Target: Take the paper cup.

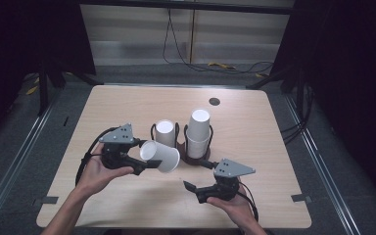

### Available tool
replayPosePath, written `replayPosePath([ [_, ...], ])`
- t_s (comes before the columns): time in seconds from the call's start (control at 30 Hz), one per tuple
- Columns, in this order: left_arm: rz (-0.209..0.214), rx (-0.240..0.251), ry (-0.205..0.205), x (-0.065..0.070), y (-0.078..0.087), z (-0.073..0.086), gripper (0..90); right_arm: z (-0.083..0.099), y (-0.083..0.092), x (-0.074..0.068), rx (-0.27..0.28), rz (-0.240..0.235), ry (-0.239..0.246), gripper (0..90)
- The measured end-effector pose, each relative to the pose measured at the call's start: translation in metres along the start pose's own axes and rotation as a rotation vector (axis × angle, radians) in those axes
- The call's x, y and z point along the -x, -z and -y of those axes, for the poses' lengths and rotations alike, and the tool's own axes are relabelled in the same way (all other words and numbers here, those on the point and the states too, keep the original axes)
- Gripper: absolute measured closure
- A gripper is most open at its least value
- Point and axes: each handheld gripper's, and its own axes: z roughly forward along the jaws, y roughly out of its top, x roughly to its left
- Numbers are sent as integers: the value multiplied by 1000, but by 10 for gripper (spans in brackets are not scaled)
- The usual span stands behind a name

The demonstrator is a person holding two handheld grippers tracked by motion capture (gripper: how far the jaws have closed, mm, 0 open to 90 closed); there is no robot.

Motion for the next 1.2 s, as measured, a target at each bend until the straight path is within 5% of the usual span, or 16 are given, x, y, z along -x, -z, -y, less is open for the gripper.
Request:
replayPosePath([
  [0.77,83,-46,52,9,-23,24,325,-2,-30,-5,7,-100,49,135],
  [1.2,153,-42,48,19,-30,19,326,4,-40,-12,-14,-160,84,136],
])
